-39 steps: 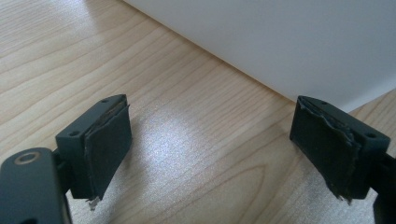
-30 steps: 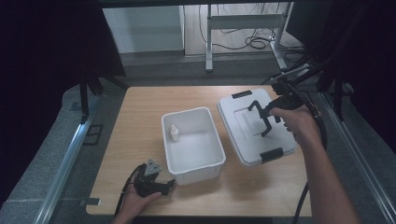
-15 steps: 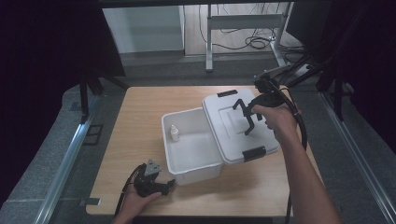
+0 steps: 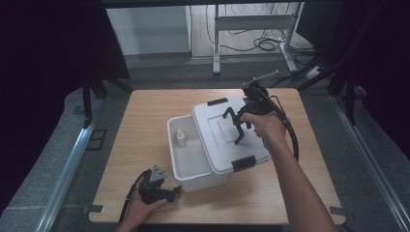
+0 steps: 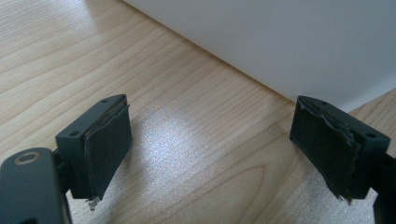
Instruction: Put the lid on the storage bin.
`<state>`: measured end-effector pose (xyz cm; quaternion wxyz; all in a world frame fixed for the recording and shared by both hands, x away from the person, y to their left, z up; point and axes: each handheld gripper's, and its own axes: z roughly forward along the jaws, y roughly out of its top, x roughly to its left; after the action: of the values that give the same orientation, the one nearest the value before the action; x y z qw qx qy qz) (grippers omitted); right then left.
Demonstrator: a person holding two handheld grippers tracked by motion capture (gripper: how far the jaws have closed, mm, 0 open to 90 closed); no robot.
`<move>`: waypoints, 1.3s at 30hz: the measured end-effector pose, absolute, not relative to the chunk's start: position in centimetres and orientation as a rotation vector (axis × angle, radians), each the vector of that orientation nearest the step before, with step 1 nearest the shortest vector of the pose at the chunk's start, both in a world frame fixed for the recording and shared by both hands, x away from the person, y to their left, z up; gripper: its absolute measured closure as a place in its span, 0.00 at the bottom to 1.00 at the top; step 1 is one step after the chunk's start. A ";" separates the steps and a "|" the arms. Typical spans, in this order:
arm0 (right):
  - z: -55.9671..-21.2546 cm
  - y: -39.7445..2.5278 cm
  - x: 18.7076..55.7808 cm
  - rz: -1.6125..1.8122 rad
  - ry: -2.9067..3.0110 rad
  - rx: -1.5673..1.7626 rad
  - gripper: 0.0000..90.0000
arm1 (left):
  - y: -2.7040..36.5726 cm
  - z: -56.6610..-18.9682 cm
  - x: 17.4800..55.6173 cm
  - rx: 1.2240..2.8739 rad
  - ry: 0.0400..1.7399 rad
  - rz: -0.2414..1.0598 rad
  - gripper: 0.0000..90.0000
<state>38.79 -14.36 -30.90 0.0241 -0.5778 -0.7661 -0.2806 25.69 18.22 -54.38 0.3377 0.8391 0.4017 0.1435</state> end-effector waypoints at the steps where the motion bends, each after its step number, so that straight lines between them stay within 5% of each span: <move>1: -30.9 -14.0 38.7 -0.868 -2.374 -1.780 0.95 | 18.2 -54.4 25.7 2.186 1.047 0.374 0.14; 39: -33.0 -3.9 38.1 -0.848 -2.309 -1.902 0.95 | 18.2 -54.4 25.7 2.188 1.041 0.370 0.14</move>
<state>38.10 -3.87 -32.98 0.0159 -0.6117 -0.7425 -0.2726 25.70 18.18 -54.39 0.3383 0.8400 0.3996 0.1422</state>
